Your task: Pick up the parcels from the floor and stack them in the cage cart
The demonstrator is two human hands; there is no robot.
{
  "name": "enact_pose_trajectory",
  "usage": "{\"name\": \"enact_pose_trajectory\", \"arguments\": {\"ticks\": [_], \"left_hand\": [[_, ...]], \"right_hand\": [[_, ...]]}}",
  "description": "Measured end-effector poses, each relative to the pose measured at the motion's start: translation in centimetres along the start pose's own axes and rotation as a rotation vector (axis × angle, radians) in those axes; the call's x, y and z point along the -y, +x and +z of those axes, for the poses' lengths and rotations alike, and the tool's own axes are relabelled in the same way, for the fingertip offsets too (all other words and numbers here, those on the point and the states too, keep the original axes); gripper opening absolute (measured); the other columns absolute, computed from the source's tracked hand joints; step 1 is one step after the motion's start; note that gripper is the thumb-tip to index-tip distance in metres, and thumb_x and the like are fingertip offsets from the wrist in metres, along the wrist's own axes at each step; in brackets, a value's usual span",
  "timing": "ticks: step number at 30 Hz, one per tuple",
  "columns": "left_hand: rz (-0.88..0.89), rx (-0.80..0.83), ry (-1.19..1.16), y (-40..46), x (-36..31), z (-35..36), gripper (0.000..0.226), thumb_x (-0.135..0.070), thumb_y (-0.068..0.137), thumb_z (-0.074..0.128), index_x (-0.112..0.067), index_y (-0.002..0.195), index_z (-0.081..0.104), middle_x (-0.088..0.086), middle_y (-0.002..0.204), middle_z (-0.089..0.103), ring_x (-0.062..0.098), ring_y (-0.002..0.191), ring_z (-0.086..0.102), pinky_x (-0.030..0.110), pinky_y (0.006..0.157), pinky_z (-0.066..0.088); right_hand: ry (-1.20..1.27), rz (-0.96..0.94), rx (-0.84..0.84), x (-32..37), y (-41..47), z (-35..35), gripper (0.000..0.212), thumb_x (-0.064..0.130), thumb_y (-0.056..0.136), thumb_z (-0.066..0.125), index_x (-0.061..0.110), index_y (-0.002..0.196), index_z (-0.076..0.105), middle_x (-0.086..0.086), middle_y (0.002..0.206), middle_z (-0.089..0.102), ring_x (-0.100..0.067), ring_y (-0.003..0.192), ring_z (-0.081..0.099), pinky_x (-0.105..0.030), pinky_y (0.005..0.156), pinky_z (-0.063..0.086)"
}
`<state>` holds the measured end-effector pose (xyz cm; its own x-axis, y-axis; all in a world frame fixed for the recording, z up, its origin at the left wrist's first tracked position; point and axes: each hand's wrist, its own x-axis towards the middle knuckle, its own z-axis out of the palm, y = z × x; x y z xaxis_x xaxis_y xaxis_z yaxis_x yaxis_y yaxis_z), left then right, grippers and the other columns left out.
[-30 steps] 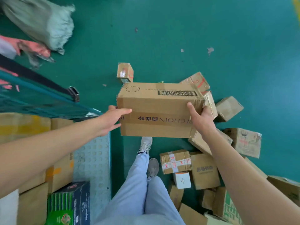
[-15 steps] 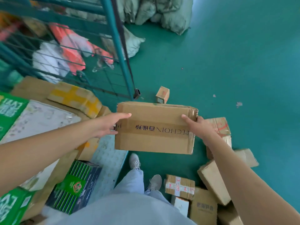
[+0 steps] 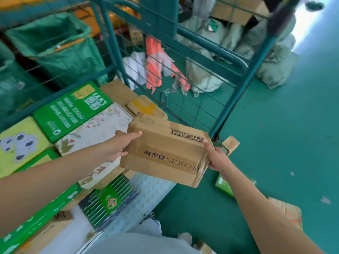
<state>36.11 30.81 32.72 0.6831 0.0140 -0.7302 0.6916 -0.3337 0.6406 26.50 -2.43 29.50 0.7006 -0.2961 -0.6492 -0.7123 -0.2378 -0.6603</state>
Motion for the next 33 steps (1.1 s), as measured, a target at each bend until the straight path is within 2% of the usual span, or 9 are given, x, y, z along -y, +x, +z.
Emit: {"name": "enact_pose_trajectory", "arguments": {"ticks": [4, 13, 15, 19, 21, 25, 28, 31, 33], "left_hand": [[-0.023, -0.042, -0.066, 1.2, 0.3, -5.7, 0.083, -0.056, 0.087, 0.076, -0.018, 0.144, 0.031, 0.000, 0.136, 0.051, 0.019, 0.120, 0.051, 0.045, 0.112, 0.045], [-0.012, -0.046, -0.147, 5.0, -0.9, -14.0, 0.077, -0.060, 0.091, 0.067, -0.022, 0.148, 0.032, -0.011, 0.124, 0.053, 0.015, 0.111, 0.050, 0.043, 0.116, 0.039], [0.013, -0.087, -0.155, 5.8, -1.8, -15.1, 0.062, -0.055, 0.095, 0.064, -0.022, 0.138, 0.033, -0.012, 0.108, 0.054, 0.011, 0.097, 0.055, 0.038, 0.098, 0.046], [0.074, -0.122, -0.109, 8.1, -4.0, -16.7, 0.082, -0.057, 0.093, 0.067, -0.019, 0.150, 0.022, -0.010, 0.109, 0.052, 0.009, 0.093, 0.058, 0.030, 0.064, 0.046], [0.091, -0.151, -0.078, 9.8, -5.3, -17.5, 0.079, -0.055, 0.093, 0.069, -0.018, 0.148, 0.024, -0.007, 0.110, 0.054, 0.013, 0.094, 0.062, 0.030, 0.064, 0.050], [0.154, -0.202, 0.020, 12.3, -9.0, -18.7, 0.060, -0.049, 0.094, 0.069, -0.025, 0.132, 0.029, -0.007, 0.106, 0.058, 0.014, 0.087, 0.064, 0.028, 0.062, 0.052], [0.200, -0.245, 0.087, 14.5, -12.5, -19.9, 0.059, -0.047, 0.096, 0.068, -0.028, 0.136, 0.028, -0.013, 0.103, 0.054, 0.009, 0.084, 0.062, 0.024, 0.059, 0.049], [0.243, -0.277, 0.124, 17.8, -15.4, -21.2, 0.073, -0.049, 0.094, 0.070, -0.026, 0.149, 0.027, -0.008, 0.118, 0.058, 0.015, 0.093, 0.064, 0.032, 0.073, 0.054], [0.257, -0.327, 0.184, 20.8, -17.7, -22.1, 0.080, -0.049, 0.094, 0.070, -0.026, 0.155, 0.024, -0.007, 0.132, 0.051, 0.018, 0.104, 0.059, 0.031, 0.081, 0.047]], "right_hand": [[-0.051, 0.010, 0.045, 4.9, 1.8, 4.6, 0.111, 0.092, 0.078, 0.046, 0.016, 0.157, 0.030, -0.010, 0.147, 0.052, -0.030, 0.121, 0.059, -0.050, 0.103, 0.052], [-0.120, -0.054, 0.121, 12.6, 6.2, 11.6, 0.118, 0.096, 0.061, 0.047, 0.017, 0.148, 0.039, -0.009, 0.132, 0.063, -0.026, 0.107, 0.066, -0.052, 0.102, 0.054], [-0.114, -0.064, 0.128, 14.0, 7.1, 12.7, 0.114, 0.094, 0.060, 0.048, 0.016, 0.143, 0.041, -0.009, 0.128, 0.065, -0.025, 0.107, 0.067, -0.051, 0.102, 0.054], [-0.027, -0.030, 0.177, 16.1, 8.8, 14.4, 0.075, 0.070, 0.094, 0.055, 0.015, 0.142, 0.041, -0.004, 0.121, 0.064, -0.019, 0.105, 0.065, -0.039, 0.091, 0.055], [0.048, 0.006, 0.203, 16.9, 10.3, 15.1, 0.065, 0.061, 0.097, 0.058, 0.017, 0.141, 0.040, -0.003, 0.123, 0.064, -0.019, 0.110, 0.065, -0.039, 0.094, 0.055], [0.119, 0.070, 0.242, 19.0, 13.2, 16.5, 0.062, 0.059, 0.094, 0.063, 0.019, 0.137, 0.042, -0.012, 0.127, 0.060, -0.047, 0.126, 0.058, -0.051, 0.110, 0.049], [0.195, 0.099, 0.294, 21.2, 15.9, 17.8, 0.066, 0.056, 0.092, 0.065, 0.019, 0.142, 0.043, -0.003, 0.123, 0.062, -0.033, 0.113, 0.064, -0.049, 0.109, 0.049], [0.254, 0.128, 0.341, 23.3, 18.7, 19.4, 0.056, 0.050, 0.097, 0.063, 0.019, 0.141, 0.046, -0.003, 0.122, 0.064, -0.030, 0.110, 0.065, -0.043, 0.098, 0.053], [0.266, 0.127, 0.372, 24.9, 21.3, 20.6, 0.068, 0.058, 0.086, 0.072, 0.016, 0.136, 0.051, -0.010, 0.128, 0.065, -0.031, 0.112, 0.066, -0.041, 0.091, 0.053]]}}
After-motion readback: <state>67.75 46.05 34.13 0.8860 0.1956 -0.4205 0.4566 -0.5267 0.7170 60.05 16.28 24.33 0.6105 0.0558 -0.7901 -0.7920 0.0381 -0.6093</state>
